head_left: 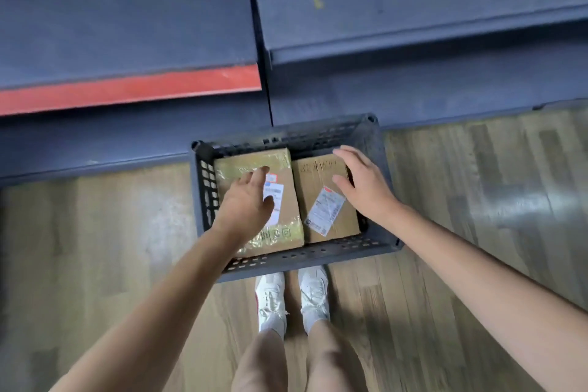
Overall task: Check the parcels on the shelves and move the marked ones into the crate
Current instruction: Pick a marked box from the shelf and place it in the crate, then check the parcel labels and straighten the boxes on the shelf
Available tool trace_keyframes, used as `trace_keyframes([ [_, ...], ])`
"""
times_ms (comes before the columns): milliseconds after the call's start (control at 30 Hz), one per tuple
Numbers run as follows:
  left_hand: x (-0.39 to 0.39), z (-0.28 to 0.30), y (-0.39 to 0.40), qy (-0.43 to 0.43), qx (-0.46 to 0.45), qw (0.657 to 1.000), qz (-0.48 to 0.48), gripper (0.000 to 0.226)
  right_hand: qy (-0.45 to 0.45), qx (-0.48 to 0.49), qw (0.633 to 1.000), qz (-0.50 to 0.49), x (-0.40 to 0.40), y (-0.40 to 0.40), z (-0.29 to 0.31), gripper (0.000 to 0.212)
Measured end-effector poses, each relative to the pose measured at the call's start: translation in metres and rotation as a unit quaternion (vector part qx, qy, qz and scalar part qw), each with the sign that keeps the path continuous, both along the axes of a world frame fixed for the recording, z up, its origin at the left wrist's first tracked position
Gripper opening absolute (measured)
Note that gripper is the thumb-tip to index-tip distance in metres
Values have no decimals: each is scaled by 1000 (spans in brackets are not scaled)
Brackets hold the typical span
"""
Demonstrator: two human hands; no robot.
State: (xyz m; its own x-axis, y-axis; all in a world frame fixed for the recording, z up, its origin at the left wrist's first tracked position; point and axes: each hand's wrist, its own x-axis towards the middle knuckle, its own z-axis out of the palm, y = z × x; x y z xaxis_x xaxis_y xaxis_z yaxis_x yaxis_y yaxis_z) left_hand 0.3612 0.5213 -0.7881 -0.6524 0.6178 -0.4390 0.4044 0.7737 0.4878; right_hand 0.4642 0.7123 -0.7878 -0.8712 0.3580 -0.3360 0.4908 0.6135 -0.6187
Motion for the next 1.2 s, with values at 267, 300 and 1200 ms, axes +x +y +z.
trace_keyframes([
  [267, -29, 180, -11, 169, 91, 981, -19, 48, 140, 95, 984, 49, -25, 1, 181, 45],
  [300, -31, 201, -11, 189, 97, 977, -25, 51, 155, 109, 980, 58, -30, 1, 202, 46],
  [1200, -99, 672, -25, 674, 305, 671, -46, 32, 536, 373, 756, 54, -80, -16, 675, 31],
])
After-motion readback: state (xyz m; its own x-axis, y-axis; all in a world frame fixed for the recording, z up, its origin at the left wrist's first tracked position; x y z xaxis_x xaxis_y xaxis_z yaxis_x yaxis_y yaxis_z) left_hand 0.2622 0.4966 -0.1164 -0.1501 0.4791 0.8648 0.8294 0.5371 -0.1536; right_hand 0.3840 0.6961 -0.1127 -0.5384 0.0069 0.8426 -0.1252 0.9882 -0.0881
